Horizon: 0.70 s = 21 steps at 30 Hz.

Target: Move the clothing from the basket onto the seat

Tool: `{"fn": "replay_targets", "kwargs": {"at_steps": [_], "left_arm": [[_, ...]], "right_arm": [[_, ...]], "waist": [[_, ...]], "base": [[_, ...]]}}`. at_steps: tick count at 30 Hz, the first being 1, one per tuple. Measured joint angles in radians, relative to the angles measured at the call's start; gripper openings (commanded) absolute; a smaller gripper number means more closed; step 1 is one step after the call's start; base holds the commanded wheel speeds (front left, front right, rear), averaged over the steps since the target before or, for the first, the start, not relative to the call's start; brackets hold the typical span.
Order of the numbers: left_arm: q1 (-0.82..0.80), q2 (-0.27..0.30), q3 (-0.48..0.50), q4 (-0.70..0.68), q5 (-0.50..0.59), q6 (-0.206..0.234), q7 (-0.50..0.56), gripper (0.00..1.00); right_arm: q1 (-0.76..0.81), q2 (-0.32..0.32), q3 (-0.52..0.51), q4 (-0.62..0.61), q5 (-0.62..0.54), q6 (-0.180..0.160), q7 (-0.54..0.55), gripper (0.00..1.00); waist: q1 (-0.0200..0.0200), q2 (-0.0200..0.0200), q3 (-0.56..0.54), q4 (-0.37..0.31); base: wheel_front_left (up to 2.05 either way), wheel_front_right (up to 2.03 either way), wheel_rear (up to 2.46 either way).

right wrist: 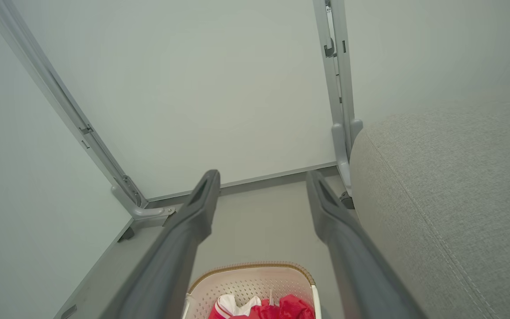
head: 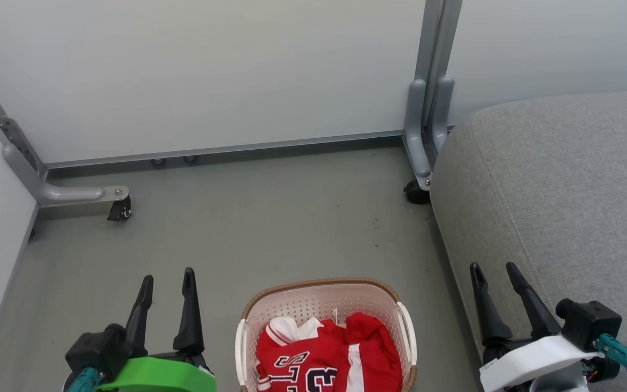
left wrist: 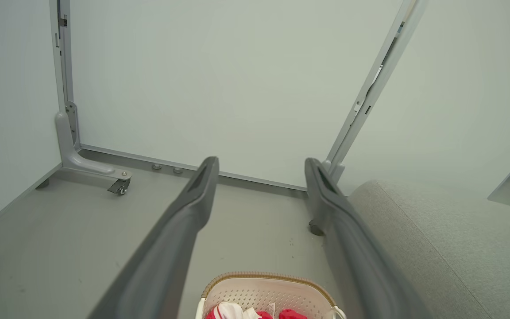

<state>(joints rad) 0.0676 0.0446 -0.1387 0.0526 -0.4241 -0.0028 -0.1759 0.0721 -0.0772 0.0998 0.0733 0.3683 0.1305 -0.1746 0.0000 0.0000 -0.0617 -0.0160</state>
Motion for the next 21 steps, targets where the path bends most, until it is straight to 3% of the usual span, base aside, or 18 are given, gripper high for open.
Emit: {"fn": "replay_targets", "kwargs": {"at_steps": [21], "left_arm": [[0.037,0.001,-0.036,-0.007,0.173,0.008,-0.045,1.00]], "right_arm": [[0.027,0.006,0.008,-0.036,-0.175,0.000,-0.045,1.00]], "waist": [[0.0000,0.0000,-0.025,-0.001]], "base": [[0.00,0.00,0.00]]}}
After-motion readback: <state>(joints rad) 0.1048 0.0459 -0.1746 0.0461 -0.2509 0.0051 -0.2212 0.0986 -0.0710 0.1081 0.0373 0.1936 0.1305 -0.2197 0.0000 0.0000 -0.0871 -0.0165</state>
